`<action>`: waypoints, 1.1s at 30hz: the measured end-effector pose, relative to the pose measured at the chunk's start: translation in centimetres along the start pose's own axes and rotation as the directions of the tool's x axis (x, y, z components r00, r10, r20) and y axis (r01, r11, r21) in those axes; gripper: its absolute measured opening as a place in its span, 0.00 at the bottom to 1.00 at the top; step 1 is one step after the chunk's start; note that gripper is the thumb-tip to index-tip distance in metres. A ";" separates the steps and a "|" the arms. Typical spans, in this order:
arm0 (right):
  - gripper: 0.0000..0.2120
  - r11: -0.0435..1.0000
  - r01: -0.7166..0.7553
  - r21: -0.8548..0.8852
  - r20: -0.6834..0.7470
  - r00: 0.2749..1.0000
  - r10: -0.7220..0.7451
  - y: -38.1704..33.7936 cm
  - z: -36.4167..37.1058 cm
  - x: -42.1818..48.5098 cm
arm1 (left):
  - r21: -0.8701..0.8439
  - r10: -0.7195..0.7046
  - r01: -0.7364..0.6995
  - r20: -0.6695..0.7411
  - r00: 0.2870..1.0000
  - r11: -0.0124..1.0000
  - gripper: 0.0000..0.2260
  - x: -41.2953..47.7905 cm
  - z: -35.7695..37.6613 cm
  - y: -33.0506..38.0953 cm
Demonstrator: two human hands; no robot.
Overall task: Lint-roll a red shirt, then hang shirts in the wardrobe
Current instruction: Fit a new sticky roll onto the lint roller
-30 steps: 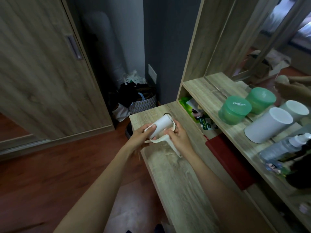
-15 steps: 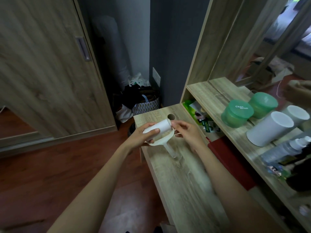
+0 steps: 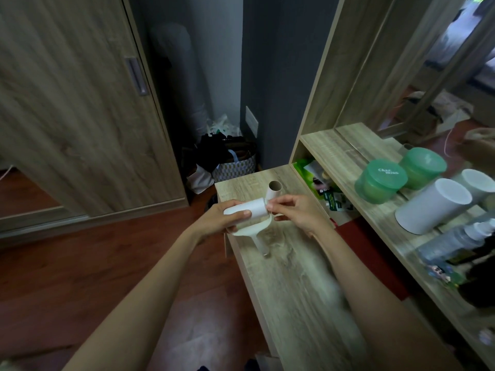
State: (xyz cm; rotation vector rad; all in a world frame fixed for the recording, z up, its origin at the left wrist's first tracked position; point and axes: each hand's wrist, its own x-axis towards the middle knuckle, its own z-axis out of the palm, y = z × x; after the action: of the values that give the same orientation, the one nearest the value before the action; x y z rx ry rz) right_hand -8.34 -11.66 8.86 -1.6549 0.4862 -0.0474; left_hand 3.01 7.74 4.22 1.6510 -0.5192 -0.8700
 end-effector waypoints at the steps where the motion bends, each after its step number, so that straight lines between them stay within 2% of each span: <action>1: 0.04 1.000 -0.004 -0.003 -0.006 1.000 0.004 0.1 0.1 0.0 | 0.017 0.001 -0.001 -0.011 1.000 1.000 0.25 0.0 0.0 0.2; 5: 0.04 1.000 0.009 -0.028 -0.063 0.998 -0.010 0.3 0.6 0.2 | 0.142 0.057 -0.047 -0.066 0.996 0.989 0.24 0.1 0.1 1.2; 9: 0.02 0.998 0.030 -0.050 -0.091 0.995 -0.035 -0.2 0.7 0.3 | 0.230 0.114 -0.091 -0.087 0.990 0.969 0.16 0.1 0.2 2.5; 13: 0.03 0.988 0.072 -0.137 -0.090 0.992 -0.084 -0.9 0.3 0.3 | 0.190 0.131 -0.112 -0.089 0.987 0.975 0.12 0.1 0.6 3.1; 16: 0.03 0.980 0.064 -0.190 -0.074 0.994 -0.080 -1.2 0.1 0.2 | 0.181 0.123 -0.105 -0.092 0.988 0.978 0.13 0.2 0.9 2.9; 20: 0.06 0.981 0.060 -0.183 -0.076 0.994 -0.075 -0.9 0.3 0.2 | 0.151 0.070 -0.055 -0.094 0.993 0.987 0.13 0.1 1.3 2.5; 25: 0.07 0.998 0.061 -0.028 -0.095 0.993 -0.064 -0.8 0.7 -0.2 | 0.093 0.059 -0.047 -0.130 0.990 0.995 0.14 0.0 0.9 2.0; 29: 0.08 0.995 0.040 0.088 -0.044 0.998 -0.036 -0.6 0.9 -0.6 | 0.081 0.060 -0.050 -0.135 0.989 0.995 0.09 -0.2 0.3 2.0; 33: 0.10 0.991 -0.004 0.135 -0.014 1.000 0.006 -0.8 0.9 -0.7 | 0.108 0.074 -0.060 -0.133 0.988 0.992 0.13 -0.1 0.1 2.0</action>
State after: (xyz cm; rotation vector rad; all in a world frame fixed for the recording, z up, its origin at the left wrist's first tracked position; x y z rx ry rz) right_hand -8.47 -10.52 9.62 -1.5218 0.4878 -0.0870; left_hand 3.08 7.27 6.19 1.7633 -0.5290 -0.6853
